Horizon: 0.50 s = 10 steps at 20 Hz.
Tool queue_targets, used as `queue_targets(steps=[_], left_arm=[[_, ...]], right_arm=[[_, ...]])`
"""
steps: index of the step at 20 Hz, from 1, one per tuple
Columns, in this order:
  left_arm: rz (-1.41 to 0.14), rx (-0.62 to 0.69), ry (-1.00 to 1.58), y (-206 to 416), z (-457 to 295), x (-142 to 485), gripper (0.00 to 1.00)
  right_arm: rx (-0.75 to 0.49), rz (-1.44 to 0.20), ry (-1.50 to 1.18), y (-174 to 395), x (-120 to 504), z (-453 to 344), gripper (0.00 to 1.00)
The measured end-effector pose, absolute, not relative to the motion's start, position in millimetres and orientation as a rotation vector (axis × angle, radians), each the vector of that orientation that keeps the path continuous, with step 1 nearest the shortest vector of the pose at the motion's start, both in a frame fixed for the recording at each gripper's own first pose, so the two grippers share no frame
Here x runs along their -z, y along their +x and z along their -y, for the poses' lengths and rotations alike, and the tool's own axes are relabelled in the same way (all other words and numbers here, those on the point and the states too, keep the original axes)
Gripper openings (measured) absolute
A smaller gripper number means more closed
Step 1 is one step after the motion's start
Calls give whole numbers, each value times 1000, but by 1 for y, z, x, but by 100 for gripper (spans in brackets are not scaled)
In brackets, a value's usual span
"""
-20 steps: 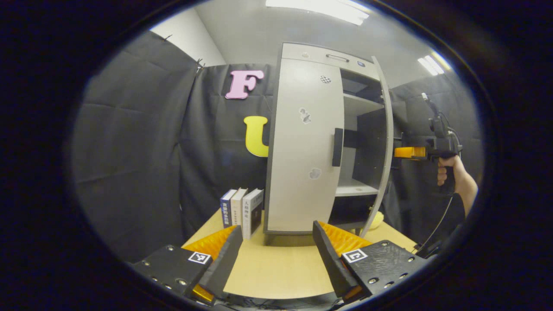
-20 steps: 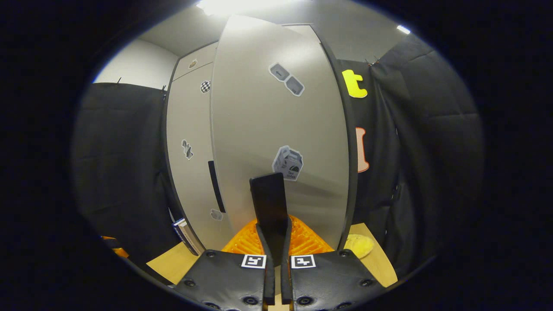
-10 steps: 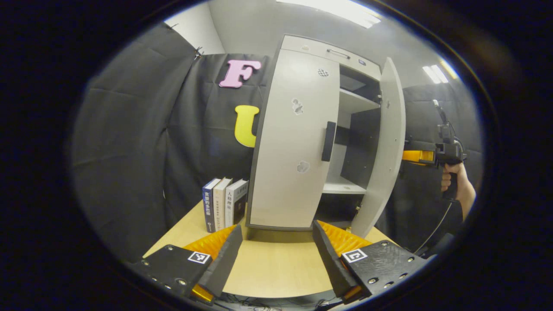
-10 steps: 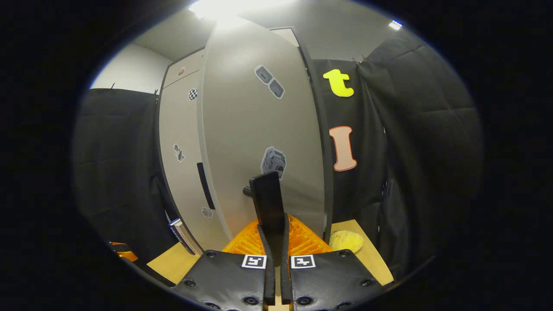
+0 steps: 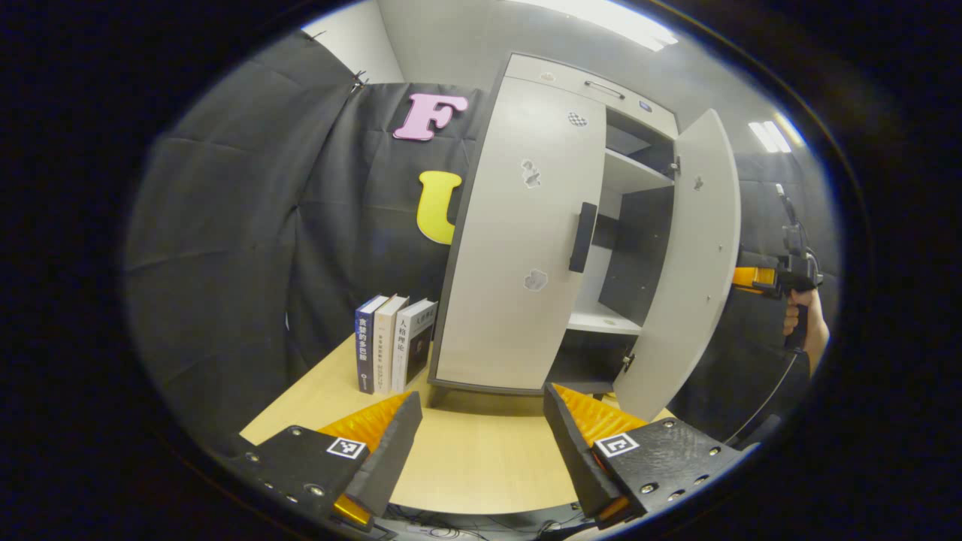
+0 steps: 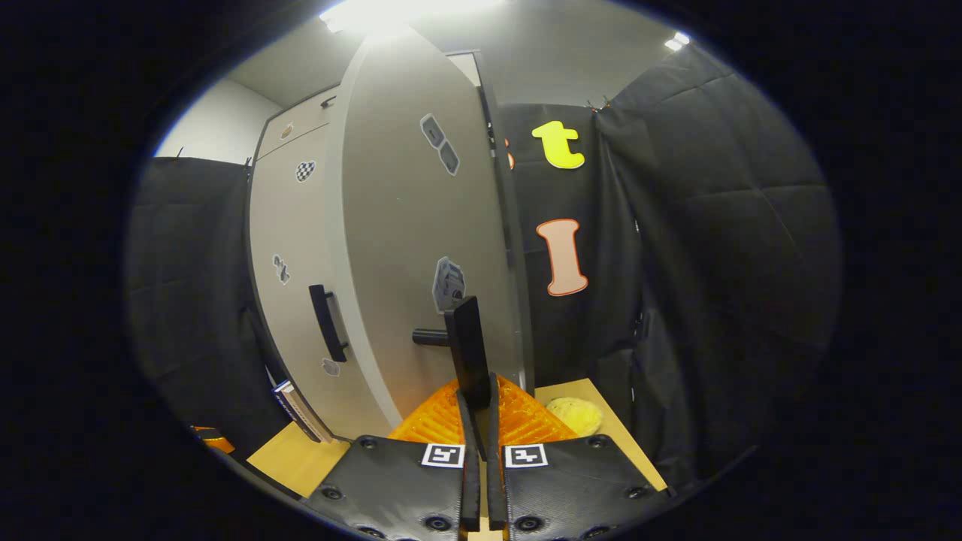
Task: Open the right door of the double-door shoe cabinet with the right hand, and open the left door with the left hand.
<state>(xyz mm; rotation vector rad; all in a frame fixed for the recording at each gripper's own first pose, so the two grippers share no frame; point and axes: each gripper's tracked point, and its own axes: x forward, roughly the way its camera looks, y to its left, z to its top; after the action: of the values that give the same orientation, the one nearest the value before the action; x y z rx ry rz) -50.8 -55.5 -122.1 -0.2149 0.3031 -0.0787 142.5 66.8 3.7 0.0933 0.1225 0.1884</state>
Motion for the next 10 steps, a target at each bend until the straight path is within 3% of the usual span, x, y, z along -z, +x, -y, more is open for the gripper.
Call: queue_targets(steps=[7,10], left_arm=[[-362,169,-272,0,106,137,94],[-366,190,-258,20,134,135,94]], right_arm=[[-166,-93,94,163,-5,-14,4],[-230,-92,132,167,-6,-12,2]])
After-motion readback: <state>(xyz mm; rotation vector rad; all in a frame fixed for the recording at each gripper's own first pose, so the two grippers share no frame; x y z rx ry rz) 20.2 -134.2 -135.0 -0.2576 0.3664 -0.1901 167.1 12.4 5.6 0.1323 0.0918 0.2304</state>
